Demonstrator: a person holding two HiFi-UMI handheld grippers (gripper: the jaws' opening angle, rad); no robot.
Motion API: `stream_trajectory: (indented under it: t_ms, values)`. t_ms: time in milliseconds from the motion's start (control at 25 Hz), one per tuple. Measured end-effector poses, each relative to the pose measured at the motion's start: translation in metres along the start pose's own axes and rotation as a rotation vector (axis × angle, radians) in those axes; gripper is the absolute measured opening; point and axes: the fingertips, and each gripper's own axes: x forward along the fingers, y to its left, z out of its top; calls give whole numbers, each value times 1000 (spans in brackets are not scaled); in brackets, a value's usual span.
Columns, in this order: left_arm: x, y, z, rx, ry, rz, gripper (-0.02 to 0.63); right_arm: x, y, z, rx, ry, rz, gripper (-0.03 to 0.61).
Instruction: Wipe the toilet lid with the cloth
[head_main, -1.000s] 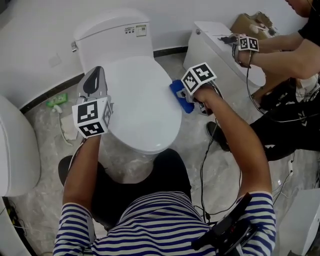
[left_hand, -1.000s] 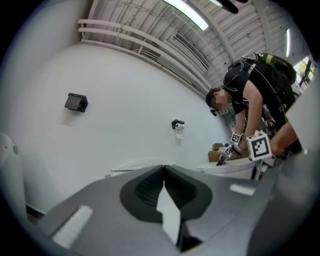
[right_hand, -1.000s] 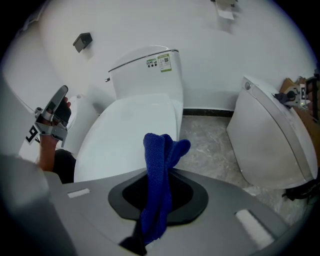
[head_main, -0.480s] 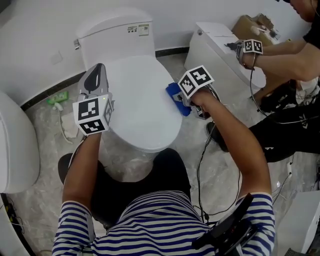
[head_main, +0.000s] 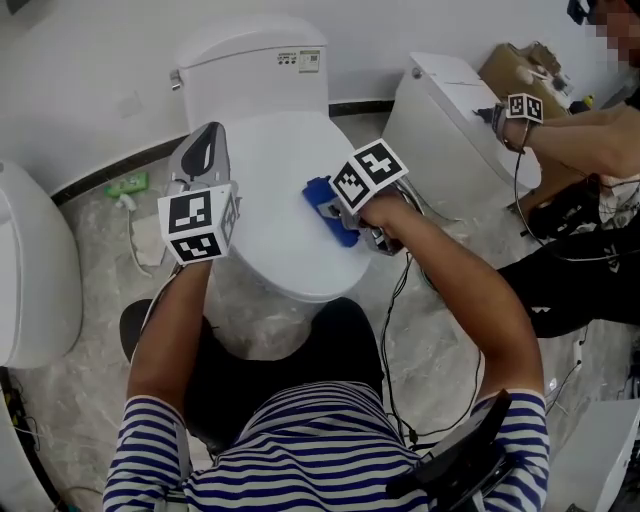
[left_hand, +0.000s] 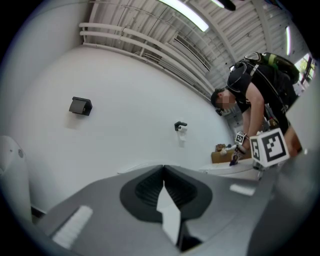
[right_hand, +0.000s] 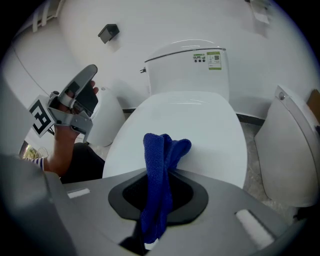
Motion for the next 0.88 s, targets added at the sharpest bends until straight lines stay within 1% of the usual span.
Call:
stream_trajectory:
  t_ms: [240, 400, 680, 880]
  values:
    - [-9, 7, 4, 12, -11, 8, 5, 20, 63, 9, -87, 20, 78, 60]
    - [-17, 18, 5, 11, -13, 25, 5, 34, 99, 12, -118, 32, 138, 60]
    - [-31, 36, 6, 11, -14, 50, 5, 57, 149, 20, -172, 51, 204, 60]
    - [-38, 48, 5, 9, -11, 64, 5, 69, 171, 24, -196, 65, 237, 60]
